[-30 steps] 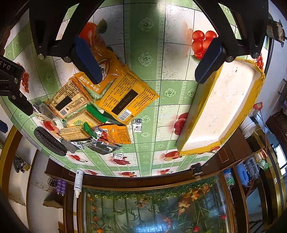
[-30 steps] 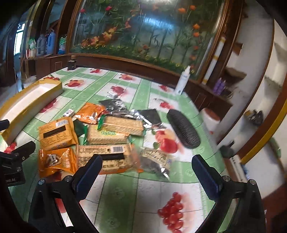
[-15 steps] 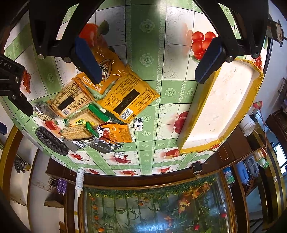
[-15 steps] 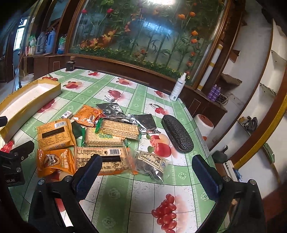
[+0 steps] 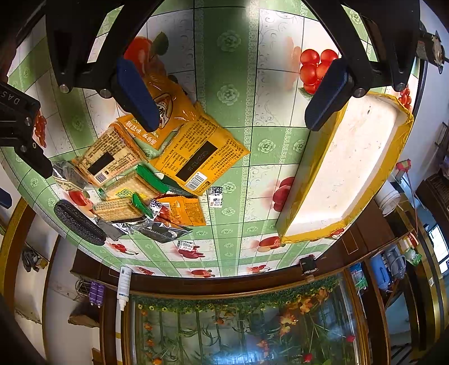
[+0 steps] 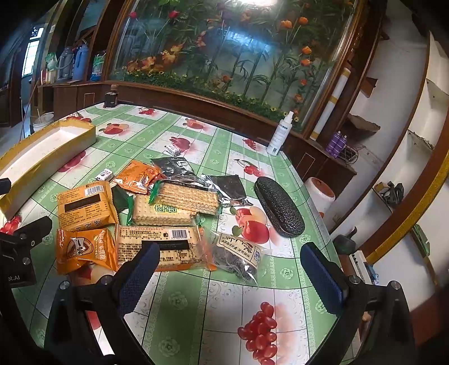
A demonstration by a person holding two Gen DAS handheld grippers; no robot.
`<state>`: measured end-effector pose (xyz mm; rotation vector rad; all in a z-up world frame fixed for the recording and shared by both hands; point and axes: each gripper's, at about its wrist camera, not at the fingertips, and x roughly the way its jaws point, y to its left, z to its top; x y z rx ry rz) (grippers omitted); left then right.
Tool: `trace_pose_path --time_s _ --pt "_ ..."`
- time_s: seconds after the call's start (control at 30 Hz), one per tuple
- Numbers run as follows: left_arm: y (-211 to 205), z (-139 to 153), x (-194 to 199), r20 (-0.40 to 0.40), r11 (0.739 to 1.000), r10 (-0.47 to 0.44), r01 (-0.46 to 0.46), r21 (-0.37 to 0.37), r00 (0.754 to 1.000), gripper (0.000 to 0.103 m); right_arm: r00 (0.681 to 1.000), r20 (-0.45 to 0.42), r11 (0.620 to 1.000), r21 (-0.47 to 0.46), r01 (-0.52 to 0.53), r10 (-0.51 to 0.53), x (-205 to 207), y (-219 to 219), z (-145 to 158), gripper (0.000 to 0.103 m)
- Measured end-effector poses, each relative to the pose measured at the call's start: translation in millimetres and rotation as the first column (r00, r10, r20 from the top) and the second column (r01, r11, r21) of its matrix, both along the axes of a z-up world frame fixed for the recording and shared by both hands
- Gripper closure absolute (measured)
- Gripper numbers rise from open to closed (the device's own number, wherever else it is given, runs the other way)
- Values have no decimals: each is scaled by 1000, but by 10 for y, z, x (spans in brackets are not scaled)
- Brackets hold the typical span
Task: Organize snacks
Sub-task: 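Grasp the yellow biscuit packet with the left tool while the right tool grasps the beige cracker packet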
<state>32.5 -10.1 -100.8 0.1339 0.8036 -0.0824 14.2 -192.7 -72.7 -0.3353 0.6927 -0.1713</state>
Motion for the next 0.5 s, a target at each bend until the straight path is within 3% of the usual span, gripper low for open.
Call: trace_pose_path --time_s 0.1,0.23,0.37,0.5 --pt "21 -17 27 -5 1000 -12 12 -17 1000 0 1000 -20 999 42 -16 17 14 -41 -28 2" --pt "63 -38 105 -7 999 -18 17 -38 1000 0 994 -74 979 194 -59 74 77 -155 -126 2" --pt "48 -45 210 6 998 -40 40 -47 999 0 990 -113 961 272 -55 88 145 -234 -274 2" --pt "-147 -119 337 -15 995 -98 98 13 995 0 983 -137 933 353 -65 120 194 -281 -359 2"
